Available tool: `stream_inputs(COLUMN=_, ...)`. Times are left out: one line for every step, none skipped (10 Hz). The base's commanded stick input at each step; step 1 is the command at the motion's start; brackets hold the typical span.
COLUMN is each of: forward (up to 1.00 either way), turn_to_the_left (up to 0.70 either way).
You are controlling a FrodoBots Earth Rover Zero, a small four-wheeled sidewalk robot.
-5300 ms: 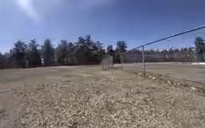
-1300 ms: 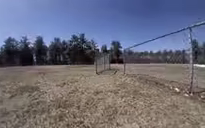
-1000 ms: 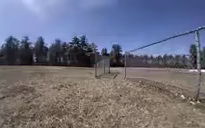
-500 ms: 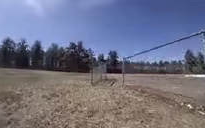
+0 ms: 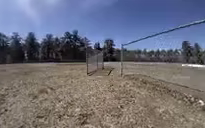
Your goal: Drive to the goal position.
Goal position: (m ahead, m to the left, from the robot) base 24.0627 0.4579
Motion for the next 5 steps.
stream_inputs(forward=0.7, turn_to_the_left=-0.3)
stream_inputs(forward=0.7, turn_to_the_left=-0.13)
stream_inputs(forward=0.7, turn_to_the_left=0.0)
stream_inputs(forward=0.7, turn_to_the_left=0.0)
stream_inputs(forward=0.7, turn_to_the_left=0.0)
